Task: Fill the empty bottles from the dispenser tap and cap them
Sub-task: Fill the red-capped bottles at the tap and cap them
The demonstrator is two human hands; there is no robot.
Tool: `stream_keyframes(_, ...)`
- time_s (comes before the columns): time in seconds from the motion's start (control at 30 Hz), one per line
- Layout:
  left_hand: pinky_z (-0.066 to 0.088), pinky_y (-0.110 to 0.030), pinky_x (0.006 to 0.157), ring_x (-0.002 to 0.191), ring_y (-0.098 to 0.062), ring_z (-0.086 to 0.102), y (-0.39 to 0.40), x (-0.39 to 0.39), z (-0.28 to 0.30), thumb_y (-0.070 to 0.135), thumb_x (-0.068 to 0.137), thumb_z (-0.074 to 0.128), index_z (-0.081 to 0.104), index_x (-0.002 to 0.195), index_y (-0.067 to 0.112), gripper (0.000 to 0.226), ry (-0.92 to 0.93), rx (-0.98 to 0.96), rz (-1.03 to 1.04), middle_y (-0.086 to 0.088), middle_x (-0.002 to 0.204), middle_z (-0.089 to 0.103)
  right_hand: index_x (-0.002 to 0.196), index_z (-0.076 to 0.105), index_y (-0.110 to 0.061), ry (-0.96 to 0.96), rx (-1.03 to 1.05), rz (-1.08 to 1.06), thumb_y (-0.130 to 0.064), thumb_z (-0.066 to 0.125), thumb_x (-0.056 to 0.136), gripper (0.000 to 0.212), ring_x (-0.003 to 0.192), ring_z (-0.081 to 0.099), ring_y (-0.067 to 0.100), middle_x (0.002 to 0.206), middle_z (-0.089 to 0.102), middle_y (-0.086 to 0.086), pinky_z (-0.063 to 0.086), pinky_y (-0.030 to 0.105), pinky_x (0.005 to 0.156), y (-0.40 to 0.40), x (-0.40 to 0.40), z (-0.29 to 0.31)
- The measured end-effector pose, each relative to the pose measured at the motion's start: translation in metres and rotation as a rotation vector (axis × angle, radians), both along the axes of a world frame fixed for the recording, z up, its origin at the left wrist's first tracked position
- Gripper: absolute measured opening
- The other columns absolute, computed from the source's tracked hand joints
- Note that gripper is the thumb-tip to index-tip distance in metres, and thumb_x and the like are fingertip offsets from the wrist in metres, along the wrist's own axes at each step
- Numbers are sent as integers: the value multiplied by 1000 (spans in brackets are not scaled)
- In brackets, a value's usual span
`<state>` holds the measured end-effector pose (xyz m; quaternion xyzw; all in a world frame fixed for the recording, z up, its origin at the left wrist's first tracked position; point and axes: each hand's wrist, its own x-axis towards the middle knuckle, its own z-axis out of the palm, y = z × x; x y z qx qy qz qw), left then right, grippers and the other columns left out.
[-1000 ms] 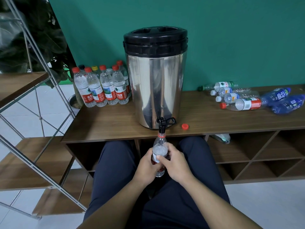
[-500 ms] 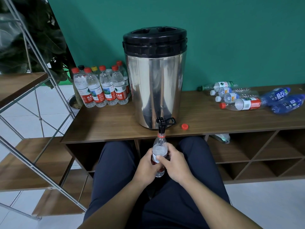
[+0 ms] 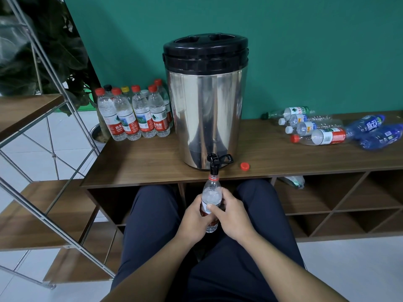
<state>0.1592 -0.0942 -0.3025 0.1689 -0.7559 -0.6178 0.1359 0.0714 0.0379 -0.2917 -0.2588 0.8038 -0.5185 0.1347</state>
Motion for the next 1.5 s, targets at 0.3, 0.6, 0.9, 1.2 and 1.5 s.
stream_keyframes(0.3,56,-19,92,111,-5,75,0,-1,0,11,99,79,66,139,30,46,-10,-33,11,15,118,79,145,64,-34,0,-1,4,-24,81,98,51,109,73,-2,117,79,-18,61,32,99,0,1,1)
stream_keyframes(0.6,56,-18,90,109,-5,76,0,0,0,9,99,79,67,139,29,47,-4,-40,15,15,117,79,145,63,-35,2,-2,7,-25,81,98,51,109,74,0,117,79,-16,62,35,99,-1,-1,-2)
stream_keyframes(0.9,61,-29,100,114,-8,76,-1,-2,-3,9,99,78,66,141,33,50,-5,-41,-2,12,121,79,148,62,-36,13,0,11,-28,80,98,54,112,74,-1,119,78,-19,62,33,100,0,-1,-2)
stream_keyframes(1.2,60,-27,96,110,-8,76,0,-5,-5,5,97,78,67,137,31,49,-8,-31,17,12,118,80,148,63,-34,25,-8,0,-25,81,99,53,110,73,-2,118,79,-18,61,29,98,1,1,1)
stream_keyframes(1.5,55,-19,92,108,-2,73,1,-7,-8,11,96,79,65,135,31,46,-30,-125,10,19,115,76,147,64,-35,-23,-39,-15,-20,84,97,56,112,74,-1,120,79,-18,61,32,102,2,2,1)
